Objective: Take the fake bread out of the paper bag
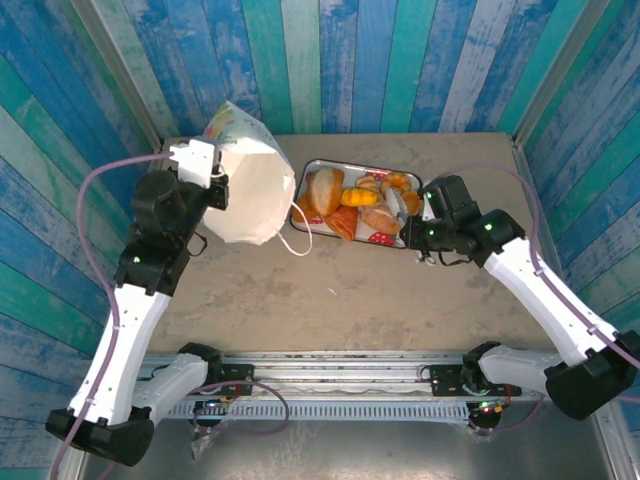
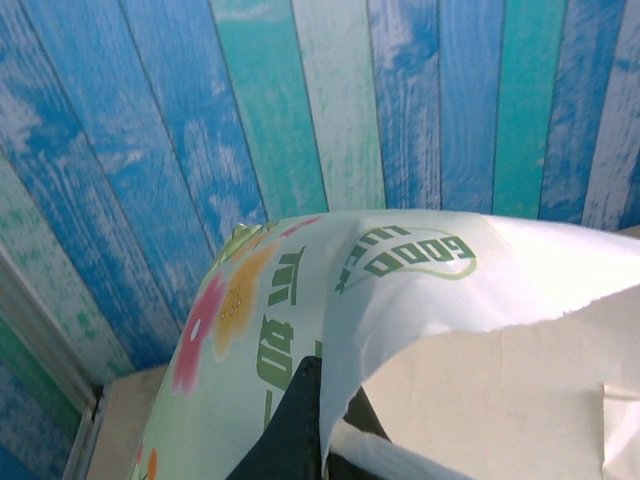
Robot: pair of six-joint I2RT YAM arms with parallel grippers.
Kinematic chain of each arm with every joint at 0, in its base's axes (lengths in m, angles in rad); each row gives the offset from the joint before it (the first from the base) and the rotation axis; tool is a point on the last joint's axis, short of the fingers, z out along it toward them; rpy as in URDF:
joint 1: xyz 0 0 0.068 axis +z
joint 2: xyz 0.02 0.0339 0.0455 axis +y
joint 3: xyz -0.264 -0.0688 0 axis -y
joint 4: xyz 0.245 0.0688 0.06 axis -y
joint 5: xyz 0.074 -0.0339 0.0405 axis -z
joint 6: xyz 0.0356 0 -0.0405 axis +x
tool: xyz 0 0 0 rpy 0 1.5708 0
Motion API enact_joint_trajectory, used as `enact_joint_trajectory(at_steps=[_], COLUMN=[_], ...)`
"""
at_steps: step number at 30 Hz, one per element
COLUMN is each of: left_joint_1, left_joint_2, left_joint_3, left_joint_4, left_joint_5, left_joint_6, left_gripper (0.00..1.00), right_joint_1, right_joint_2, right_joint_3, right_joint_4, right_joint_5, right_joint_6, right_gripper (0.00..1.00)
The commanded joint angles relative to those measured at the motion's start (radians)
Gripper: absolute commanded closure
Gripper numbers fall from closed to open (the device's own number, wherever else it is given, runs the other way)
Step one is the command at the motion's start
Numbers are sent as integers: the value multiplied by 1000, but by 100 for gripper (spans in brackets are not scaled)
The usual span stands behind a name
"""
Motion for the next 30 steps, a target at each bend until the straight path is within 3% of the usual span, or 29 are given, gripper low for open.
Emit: enact_joint_trajectory(at_steps=[1,12,23,30], left_joint_1=[2,52,245,381], left_joint_2=[3,196,476,573], left_joint_3=[12,254,503,482], left_joint_4=[45,-181,-433,-384], left_joint_5=[77,67,305,560], left_joint_6=[34,-183,-400,-514], left_gripper=[100,100,100,100], right_joint_1=[-6,-8,-8,-8], right_joint_2=[-60,-166,-210,-218], right_joint_3=[-20,-49,-80,-98], right_joint_4=[-34,-166,-201,-206], right_joint_5=[85,177,190,200], right_joint_6=[25,57,76,80], right_gripper=[67,66,65,65])
